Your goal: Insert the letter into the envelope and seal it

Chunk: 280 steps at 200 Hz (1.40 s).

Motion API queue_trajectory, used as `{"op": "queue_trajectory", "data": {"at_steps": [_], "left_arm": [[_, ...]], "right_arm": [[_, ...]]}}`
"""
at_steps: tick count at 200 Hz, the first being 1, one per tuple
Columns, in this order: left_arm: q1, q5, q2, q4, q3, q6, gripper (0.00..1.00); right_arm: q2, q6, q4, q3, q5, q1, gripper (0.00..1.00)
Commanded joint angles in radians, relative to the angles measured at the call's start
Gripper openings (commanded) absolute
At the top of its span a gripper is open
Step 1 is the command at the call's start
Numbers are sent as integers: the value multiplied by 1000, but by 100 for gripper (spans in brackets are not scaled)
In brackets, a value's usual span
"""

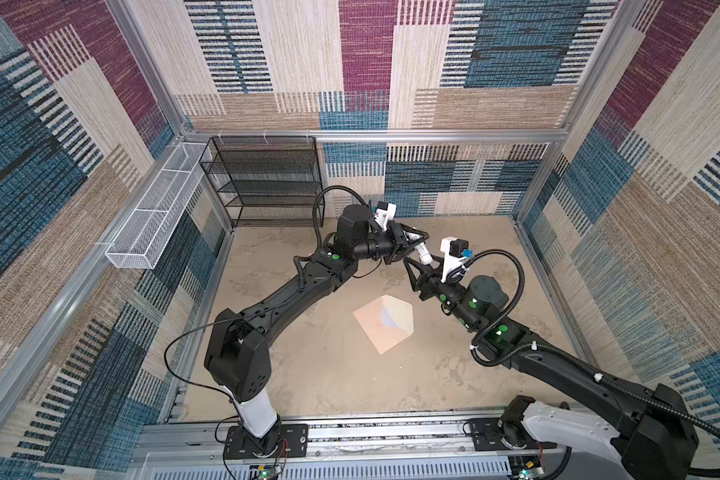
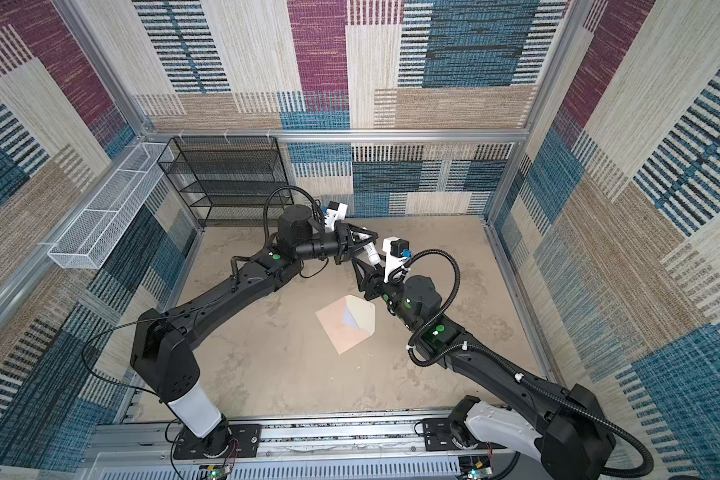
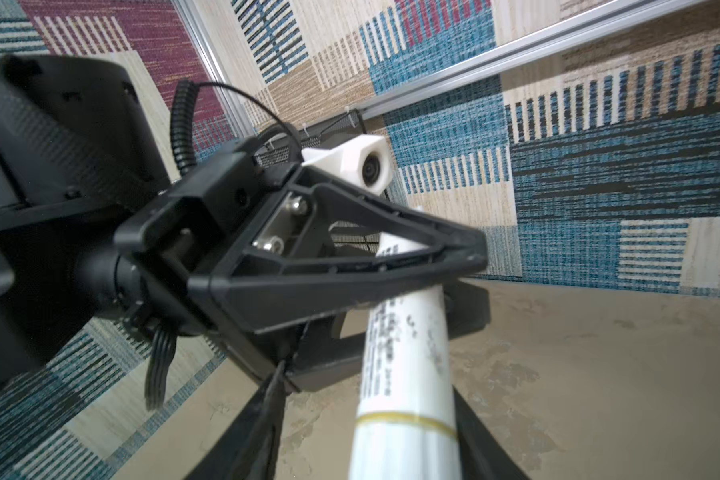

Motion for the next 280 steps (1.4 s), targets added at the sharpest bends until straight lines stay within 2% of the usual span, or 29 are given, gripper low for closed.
{"op": "queue_trajectory", "data": {"at_steps": [1,82,119,141,150,177,200,237,280], "left_arm": [[3,-3,1,-54,26,79,7],[3,6,12,-446,184,392,6],[8,-31,-12,-540,167,465,4],[35,-72,-54,-592,93,476,2],[50,-125,-72,-622,58,478,1],[91,-181,-122,-690,-43,482,0],[116,-167,-136,-716,-121,466,0],[133,-140,-127,-656,-247,410,0],[160,-103,-61,-556,-342,359,0]], "right_arm": [[-38,-42,-70,-21,-68,1,60],[-82,-50,-164,-30,-17,2,57],[-78,-29,-216,-27,-5,-1,57],[-56,4,-307,-14,-8,-21,59],[-34,27,-358,1,-13,-39,59],[66,94,-494,58,-97,-127,58],[191,129,-597,132,-200,-211,57],[440,137,-735,288,-366,-316,51],[654,118,-804,433,-502,-361,48]]}}
